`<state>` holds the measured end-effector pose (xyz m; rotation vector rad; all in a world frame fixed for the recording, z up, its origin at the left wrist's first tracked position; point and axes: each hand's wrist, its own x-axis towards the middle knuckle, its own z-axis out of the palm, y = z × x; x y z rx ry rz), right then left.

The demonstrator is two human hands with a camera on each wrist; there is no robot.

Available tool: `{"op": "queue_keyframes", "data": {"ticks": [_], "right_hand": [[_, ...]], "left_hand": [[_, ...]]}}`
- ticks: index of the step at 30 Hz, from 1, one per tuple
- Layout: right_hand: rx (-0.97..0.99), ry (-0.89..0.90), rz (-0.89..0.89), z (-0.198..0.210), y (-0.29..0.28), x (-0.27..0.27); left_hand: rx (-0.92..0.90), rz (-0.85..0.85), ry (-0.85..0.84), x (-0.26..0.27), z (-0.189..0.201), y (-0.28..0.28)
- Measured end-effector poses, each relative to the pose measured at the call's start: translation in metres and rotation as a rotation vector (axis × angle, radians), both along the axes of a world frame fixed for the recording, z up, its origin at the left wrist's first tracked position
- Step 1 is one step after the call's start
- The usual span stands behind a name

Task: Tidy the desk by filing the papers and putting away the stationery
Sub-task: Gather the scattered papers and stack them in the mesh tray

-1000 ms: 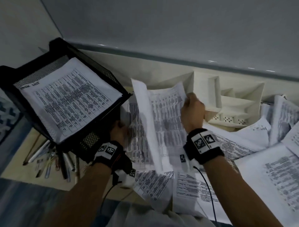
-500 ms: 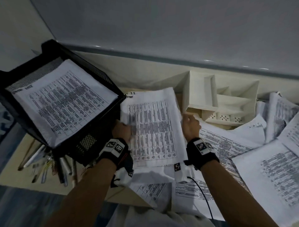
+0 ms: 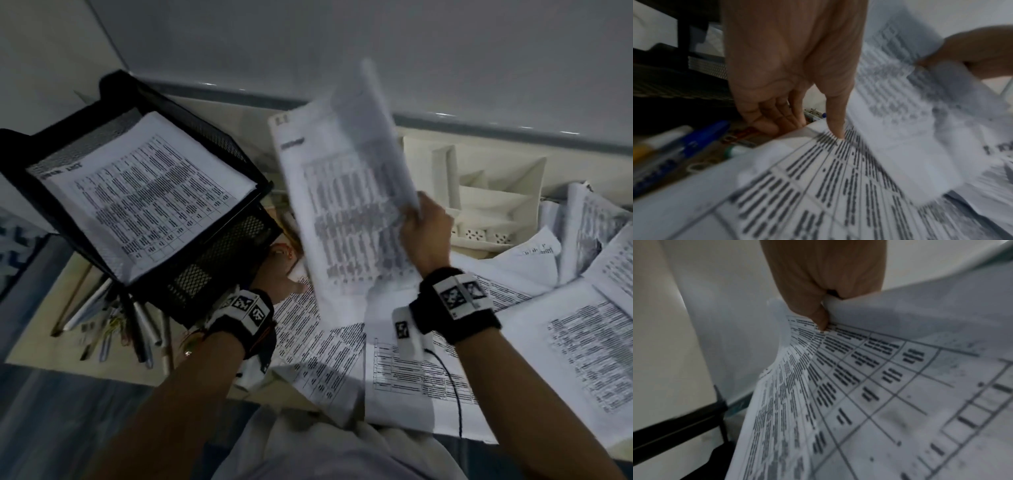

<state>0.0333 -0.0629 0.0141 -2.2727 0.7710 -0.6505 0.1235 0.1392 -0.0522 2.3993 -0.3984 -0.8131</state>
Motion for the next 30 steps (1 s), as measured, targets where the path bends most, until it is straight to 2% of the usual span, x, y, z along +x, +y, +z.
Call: {"op": "queue_keyframes", "data": {"ticks": [3, 6, 9, 12, 15, 17, 19, 21, 23, 27, 29, 30], "right_hand": [[-0.007, -0.034, -0.116, 0.018, -0.017, -0.014], [0.124, 0.088, -0.165, 0.002, -0.02, -0.028], [0.329, 0.235, -0.13, -0.025, -0.002, -0.037], [0.496, 0.337, -0.053, -0.046, 0.032, -0.034], [0.564, 0.412, 0.023, -0.059, 0.064, -0.022], [0.552, 0.454, 0.07, -0.062, 0.067, -0.02], [0.469, 0.478, 0.079, -0.06, 0.053, -0.028], [0.304, 0.553, -0.017, -0.059, 0.027, -0.046], [0.204, 0.691, -0.162, -0.059, -0.003, -0.074], [0.232, 0.896, -0.316, -0.069, -0.049, -0.121], [0.278, 0.89, -0.357, -0.076, -0.061, -0.137], [0.292, 0.86, -0.389, -0.079, -0.063, -0.143]], "left_hand": [[0.102, -0.029, -0.032, -0.004, 0.0, 0.004], [-0.005, 0.203, -0.053, 0.004, 0.002, 0.008], [-0.069, 0.432, 0.017, 0.014, 0.002, 0.016], [-0.13, 0.449, 0.17, 0.009, 0.001, 0.011], [-0.21, 0.427, 0.26, -0.005, 0.003, 0.003], [-0.187, 0.406, 0.194, -0.006, -0.004, 0.004], [-0.09, 0.35, 0.06, -0.006, -0.003, 0.005], [-0.04, 0.266, -0.084, -0.007, 0.007, 0.003], [-0.073, 0.201, -0.184, -0.007, 0.03, -0.002], [-0.118, 0.094, -0.452, -0.008, 0.094, -0.012], [-0.25, 0.102, -0.61, -0.016, 0.133, -0.021], [-0.364, 0.133, -0.637, -0.022, 0.152, -0.025]]}}
